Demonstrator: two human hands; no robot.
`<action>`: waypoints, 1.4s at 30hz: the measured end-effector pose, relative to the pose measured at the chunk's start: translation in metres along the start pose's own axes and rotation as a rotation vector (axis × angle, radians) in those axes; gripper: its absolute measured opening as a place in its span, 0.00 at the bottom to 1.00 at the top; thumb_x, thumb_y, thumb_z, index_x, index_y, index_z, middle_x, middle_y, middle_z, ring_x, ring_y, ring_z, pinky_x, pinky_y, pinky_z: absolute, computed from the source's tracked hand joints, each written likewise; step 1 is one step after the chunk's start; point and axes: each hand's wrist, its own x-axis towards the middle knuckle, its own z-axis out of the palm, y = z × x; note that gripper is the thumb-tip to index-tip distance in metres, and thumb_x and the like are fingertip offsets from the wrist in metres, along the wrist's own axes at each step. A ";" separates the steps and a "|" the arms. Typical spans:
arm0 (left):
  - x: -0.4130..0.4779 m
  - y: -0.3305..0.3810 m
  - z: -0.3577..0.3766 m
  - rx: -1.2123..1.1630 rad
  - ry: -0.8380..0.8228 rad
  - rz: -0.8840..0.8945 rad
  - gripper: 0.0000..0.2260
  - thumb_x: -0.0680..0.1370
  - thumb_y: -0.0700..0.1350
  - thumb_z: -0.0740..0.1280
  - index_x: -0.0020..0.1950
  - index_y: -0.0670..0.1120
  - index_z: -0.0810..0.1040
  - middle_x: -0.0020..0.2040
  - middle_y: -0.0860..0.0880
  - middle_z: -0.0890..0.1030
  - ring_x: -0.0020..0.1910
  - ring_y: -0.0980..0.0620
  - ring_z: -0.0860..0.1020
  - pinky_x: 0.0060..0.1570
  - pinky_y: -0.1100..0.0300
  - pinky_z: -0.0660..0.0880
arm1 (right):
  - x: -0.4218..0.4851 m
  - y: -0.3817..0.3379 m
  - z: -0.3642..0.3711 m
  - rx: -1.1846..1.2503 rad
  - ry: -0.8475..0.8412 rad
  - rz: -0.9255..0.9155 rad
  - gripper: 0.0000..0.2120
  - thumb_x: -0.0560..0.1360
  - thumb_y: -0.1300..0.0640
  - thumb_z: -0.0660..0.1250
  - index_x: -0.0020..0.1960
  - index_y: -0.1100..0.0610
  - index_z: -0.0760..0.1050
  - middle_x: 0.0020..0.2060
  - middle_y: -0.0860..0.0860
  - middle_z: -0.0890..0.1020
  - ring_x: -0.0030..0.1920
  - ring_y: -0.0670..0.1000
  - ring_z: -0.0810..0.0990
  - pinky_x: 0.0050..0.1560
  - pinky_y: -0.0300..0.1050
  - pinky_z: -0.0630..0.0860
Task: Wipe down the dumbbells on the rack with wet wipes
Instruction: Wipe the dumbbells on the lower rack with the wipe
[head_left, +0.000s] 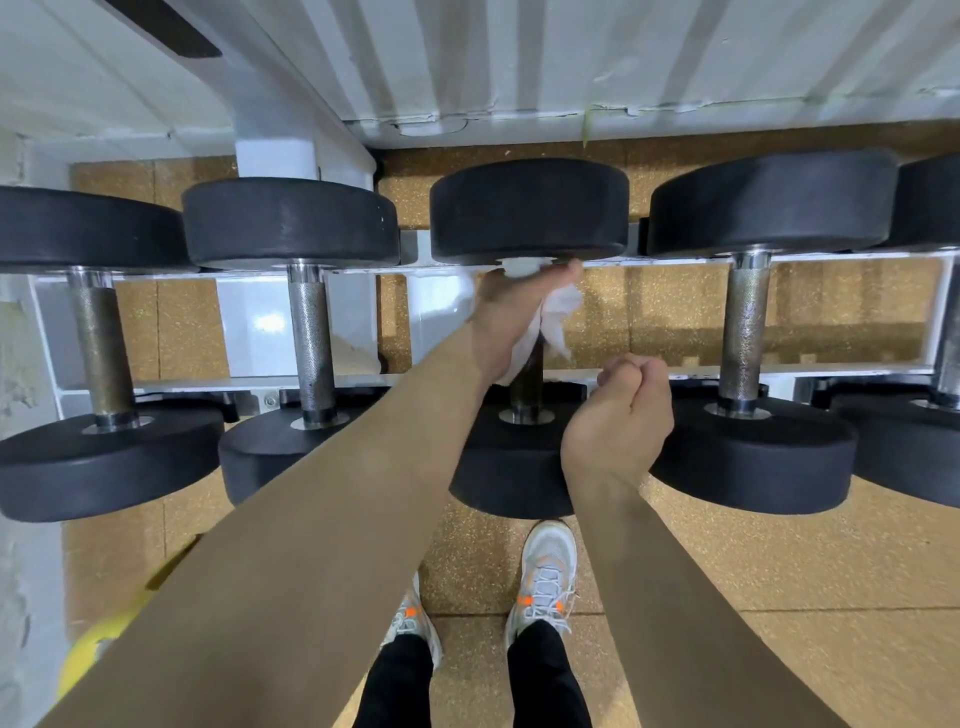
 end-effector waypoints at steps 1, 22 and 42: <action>0.000 0.001 -0.007 -0.052 -0.089 -0.023 0.11 0.76 0.49 0.75 0.54 0.44 0.83 0.37 0.52 0.83 0.35 0.51 0.76 0.36 0.62 0.76 | 0.000 0.000 0.000 -0.004 -0.003 -0.004 0.16 0.75 0.51 0.52 0.46 0.57 0.76 0.46 0.54 0.81 0.48 0.55 0.78 0.49 0.51 0.74; -0.002 0.005 -0.008 0.058 -0.075 -0.123 0.10 0.75 0.53 0.75 0.48 0.49 0.80 0.43 0.45 0.81 0.35 0.52 0.76 0.35 0.63 0.76 | -0.002 -0.005 -0.002 -0.047 -0.032 -0.005 0.14 0.81 0.55 0.53 0.45 0.60 0.74 0.41 0.55 0.78 0.38 0.47 0.73 0.34 0.29 0.67; -0.014 -0.010 0.001 0.000 0.085 -0.104 0.13 0.76 0.50 0.76 0.51 0.43 0.80 0.37 0.49 0.80 0.31 0.54 0.81 0.29 0.63 0.77 | -0.002 -0.011 -0.002 -0.042 -0.053 0.028 0.15 0.76 0.49 0.52 0.41 0.57 0.71 0.40 0.56 0.79 0.39 0.55 0.74 0.36 0.45 0.67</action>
